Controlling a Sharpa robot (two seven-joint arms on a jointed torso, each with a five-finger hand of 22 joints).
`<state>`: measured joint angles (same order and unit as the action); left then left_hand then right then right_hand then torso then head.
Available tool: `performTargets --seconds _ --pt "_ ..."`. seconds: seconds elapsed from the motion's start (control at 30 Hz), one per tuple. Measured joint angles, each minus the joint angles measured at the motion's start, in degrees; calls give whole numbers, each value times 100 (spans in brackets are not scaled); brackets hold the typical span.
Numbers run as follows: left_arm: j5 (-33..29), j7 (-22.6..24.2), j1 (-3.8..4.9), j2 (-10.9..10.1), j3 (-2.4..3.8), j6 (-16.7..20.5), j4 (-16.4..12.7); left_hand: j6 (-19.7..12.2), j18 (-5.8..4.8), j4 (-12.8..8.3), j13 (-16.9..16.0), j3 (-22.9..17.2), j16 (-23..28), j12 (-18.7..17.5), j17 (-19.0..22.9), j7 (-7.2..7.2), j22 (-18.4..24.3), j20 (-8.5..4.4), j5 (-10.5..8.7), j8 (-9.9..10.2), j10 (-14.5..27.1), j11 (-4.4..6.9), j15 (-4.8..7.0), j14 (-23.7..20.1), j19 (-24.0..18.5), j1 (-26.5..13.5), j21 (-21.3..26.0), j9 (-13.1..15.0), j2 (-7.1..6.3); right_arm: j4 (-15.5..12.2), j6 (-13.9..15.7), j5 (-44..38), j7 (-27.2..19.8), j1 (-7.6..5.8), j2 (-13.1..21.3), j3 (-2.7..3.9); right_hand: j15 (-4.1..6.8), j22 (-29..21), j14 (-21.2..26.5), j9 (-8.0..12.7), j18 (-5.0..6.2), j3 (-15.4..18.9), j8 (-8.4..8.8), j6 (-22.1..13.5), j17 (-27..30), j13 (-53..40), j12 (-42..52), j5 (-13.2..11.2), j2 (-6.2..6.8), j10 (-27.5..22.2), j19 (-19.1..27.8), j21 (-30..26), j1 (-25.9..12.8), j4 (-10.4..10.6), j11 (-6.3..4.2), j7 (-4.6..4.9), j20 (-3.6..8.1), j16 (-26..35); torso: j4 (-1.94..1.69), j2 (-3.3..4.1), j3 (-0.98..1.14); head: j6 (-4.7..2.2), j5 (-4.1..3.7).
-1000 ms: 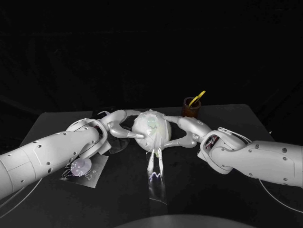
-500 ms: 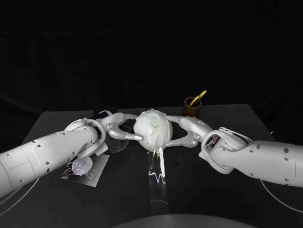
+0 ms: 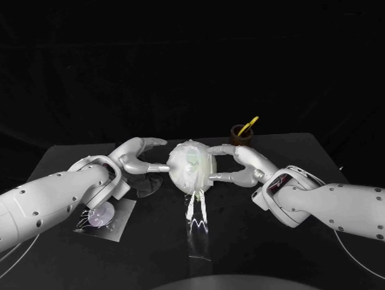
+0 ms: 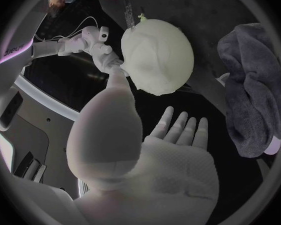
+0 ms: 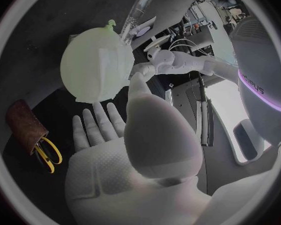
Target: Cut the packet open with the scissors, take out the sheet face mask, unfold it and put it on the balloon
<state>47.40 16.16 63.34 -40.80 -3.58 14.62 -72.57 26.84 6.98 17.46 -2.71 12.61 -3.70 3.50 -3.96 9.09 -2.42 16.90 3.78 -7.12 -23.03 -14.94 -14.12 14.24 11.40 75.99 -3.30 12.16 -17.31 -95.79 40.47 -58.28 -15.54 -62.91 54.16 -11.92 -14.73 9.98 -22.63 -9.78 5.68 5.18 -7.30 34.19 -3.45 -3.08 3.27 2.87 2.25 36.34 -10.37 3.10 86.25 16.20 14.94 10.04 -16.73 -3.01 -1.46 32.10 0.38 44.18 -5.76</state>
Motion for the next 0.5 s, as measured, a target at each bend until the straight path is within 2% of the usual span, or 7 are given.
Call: performTargets --seconds 0.17,0.23,0.3,0.33,0.4,0.43,0.5 --pt "-464 214 1 -252 23 179 -352 90 -37 -7 -2 -25 -72 22 -41 -1 -26 9 0 -48 -214 -12 -57 167 157 224 -63 43 8 -95 118 910 -545 0 161 2 -2 -21 2 0 -1 17 0 0 2 0 0 0 0 26 28 -8 0 18 26 0 -28 0 -5 -13 0 -21 -20" --pt "-667 279 2 -360 31 225 -499 218 -172 1 -13 -80 -139 46 -83 11 -61 8 0 -108 -380 -16 -51 353 324 360 -136 80 28 -105 140 1326 -704 -1 221 3 -22 -21 23 0 -1 18 0 0 5 0 0 0 0 26 28 -22 0 18 26 0 -28 0 -8 -20 1 -37 -13" --pt "-952 349 2 -476 34 267 -654 325 -174 -1 -27 -179 -212 80 -139 17 -119 7 -16 -147 -564 -32 -39 576 609 411 -245 122 74 -108 145 1830 -849 -4 280 6 -40 58 -76 0 -1 17 0 47 -5 0 0 0 -60 34 -3 -15 59 18 34 -8 -24 0 -8 -27 -3 -52 -5" --pt "-1102 381 2 -523 34 282 -718 373 -175 -6 -35 -244 -257 94 -167 24 -149 0 -27 -169 -650 -34 -32 698 754 453 -301 140 116 -108 142 2058 -901 -7 300 8 2 172 -336 -14 -1 23 -14 126 -47 -5 0 0 -117 166 -171 41 117 7 10 -1 -16 -63 -9 -32 -5 -58 -2" --pt "-1424 449 2 -603 36 302 -836 519 -176 -34 -45 -571 -410 134 -266 41 -245 -10 -61 -236 -900 -19 9 1108 1253 633 -507 186 324 -107 119 2490 -977 -13 331 12 54 316 -651 -32 -2 9 -44 204 -103 -19 0 0 -165 331 -385 126 165 -24 -26 19 -12 -153 -10 -47 -14 -72 5" --pt "-1660 501 2 -649 36 310 -906 649 -176 -56 -61 -757 -526 176 -341 53 -324 -16 -61 -289 -1109 4 40 1422 1630 693 -653 229 604 -106 98 2701 -1008 -18 342 14 86 458 -967 -43 2 2 -58 260 -160 -36 25 0 -214 532 -604 218 214 -37 -54 32 -9 -252 -10 -55 -19 -81 8" --pt "-2035 595 0 -708 36 312 -1003 812 -177 -67 -82 -992 -665 230 -428 76 -399 -29 -61 -358 -1394 36 79 1790 2042 790 -821 285 934 -102 31 3153 -1068 -32 356 21 215 852 -1862 -107 137 -28 -164 559 -309 -94 182 0 -309 1169 -1294 497 309 -93 -144 46 -4 -539 -10 -75 -35 -93 12"
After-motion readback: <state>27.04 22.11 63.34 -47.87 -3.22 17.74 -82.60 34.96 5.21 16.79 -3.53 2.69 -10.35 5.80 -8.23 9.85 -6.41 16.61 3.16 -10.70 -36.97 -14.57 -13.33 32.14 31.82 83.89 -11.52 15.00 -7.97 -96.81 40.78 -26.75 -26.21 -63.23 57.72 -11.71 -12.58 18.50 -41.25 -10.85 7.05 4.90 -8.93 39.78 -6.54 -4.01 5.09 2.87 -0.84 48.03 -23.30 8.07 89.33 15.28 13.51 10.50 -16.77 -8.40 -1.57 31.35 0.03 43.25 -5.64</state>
